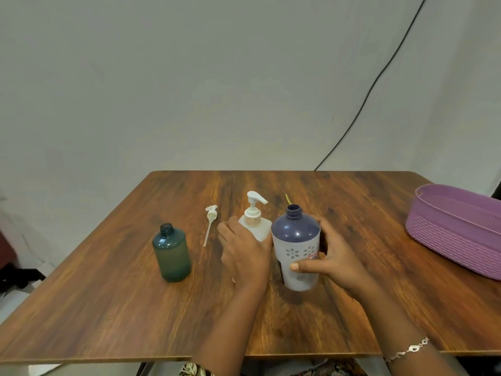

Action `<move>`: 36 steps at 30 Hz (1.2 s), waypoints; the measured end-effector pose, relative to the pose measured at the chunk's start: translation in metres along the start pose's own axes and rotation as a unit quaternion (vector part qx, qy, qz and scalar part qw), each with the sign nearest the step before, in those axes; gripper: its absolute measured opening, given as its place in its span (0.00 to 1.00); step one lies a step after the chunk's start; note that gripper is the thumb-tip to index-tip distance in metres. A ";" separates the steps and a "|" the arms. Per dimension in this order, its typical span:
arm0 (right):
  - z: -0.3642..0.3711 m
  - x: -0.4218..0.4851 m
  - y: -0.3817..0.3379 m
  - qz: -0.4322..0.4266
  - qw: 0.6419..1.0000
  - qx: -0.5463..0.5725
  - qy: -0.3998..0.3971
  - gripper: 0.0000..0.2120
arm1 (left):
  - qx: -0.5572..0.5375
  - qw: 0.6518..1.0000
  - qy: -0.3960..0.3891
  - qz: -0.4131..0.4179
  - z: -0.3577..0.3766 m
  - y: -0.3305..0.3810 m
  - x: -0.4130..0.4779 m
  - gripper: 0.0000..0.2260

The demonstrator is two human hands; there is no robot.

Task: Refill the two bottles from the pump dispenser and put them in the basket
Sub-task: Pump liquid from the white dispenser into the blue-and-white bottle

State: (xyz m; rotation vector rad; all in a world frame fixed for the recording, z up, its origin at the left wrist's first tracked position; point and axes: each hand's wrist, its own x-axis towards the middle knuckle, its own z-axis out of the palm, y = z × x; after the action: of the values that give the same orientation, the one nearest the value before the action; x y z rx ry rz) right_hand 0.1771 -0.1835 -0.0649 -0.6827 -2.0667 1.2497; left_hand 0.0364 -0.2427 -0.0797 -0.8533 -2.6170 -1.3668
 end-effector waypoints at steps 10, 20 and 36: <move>-0.004 0.001 -0.001 -0.006 1.000 0.003 -0.002 0.37 | -0.277 0.951 -0.061 0.119 -0.019 -0.011 0.021 0.36; -0.003 0.009 -0.003 -0.018 0.999 -0.027 -0.006 0.37 | -0.410 0.897 -0.093 0.137 -0.019 0.003 0.037 0.08; -0.001 0.026 -0.012 -0.007 0.987 -0.155 0.033 0.40 | -0.180 0.919 0.092 0.339 -0.020 -0.008 0.026 0.16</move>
State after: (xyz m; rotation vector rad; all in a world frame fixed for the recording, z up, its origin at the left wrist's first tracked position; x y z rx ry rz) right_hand 0.1588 -0.1698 -0.0478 -0.8331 -2.2282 0.8928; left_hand 0.0073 -0.2503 -0.0654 -1.4149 -1.6813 -1.5992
